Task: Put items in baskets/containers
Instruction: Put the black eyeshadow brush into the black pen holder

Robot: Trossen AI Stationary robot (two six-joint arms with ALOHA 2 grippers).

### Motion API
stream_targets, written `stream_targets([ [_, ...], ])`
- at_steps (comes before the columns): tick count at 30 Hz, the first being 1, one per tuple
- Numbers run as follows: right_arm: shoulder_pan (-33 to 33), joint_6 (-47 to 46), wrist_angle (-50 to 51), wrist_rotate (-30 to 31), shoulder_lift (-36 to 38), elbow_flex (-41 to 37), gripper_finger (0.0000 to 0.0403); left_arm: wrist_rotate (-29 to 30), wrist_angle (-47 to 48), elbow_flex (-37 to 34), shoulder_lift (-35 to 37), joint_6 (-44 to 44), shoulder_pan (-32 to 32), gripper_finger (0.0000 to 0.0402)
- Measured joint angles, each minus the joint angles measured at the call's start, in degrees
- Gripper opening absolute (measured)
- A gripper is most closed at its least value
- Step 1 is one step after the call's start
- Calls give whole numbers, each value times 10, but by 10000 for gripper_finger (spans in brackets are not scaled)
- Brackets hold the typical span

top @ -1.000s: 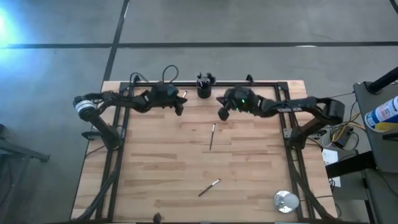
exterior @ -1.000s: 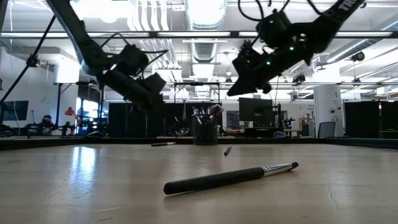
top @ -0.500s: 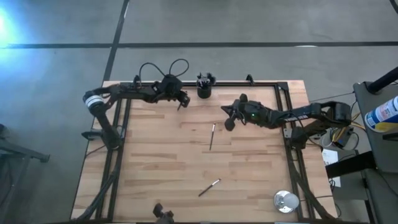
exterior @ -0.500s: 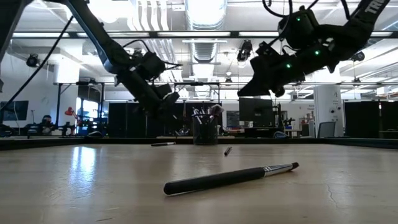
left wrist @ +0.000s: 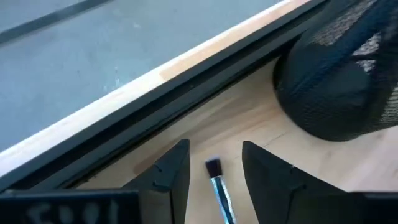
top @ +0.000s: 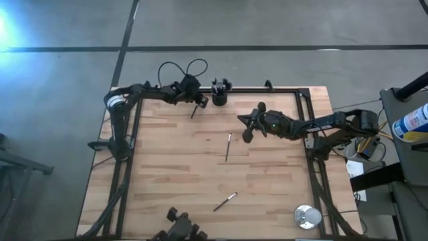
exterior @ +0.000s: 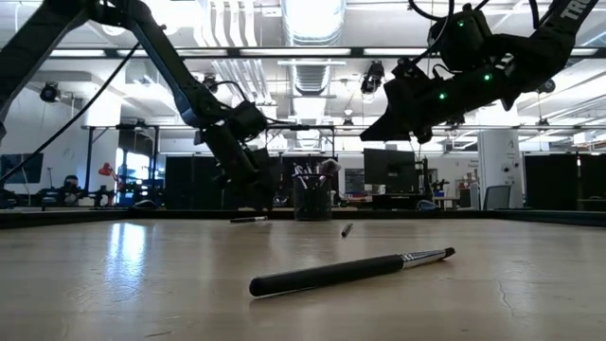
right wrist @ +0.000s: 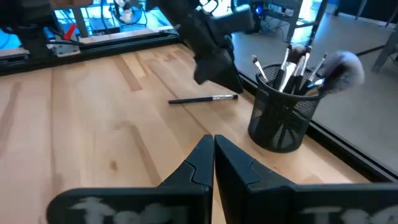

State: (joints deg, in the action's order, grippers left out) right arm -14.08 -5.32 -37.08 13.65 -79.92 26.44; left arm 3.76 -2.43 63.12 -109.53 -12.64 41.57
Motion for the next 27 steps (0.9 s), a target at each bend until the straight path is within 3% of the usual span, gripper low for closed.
stream_targets([
  [11, 7, -3, -1, -1, 16, 0, 8, -15, 8, 15, -31, -12, 7, 131],
  [14, 8, -5, -2, -1, 18, 0, 8, -12, 13, 15, -30, -8, 9, 102],
  [19, 13, -29, 2, -2, 21, 0, 8, -9, 28, 13, -30, 5, 11, 15],
  [27, 42, -33, 6, -1, 22, 0, 8, -7, 67, -8, 18, 38, 10, 1],
])
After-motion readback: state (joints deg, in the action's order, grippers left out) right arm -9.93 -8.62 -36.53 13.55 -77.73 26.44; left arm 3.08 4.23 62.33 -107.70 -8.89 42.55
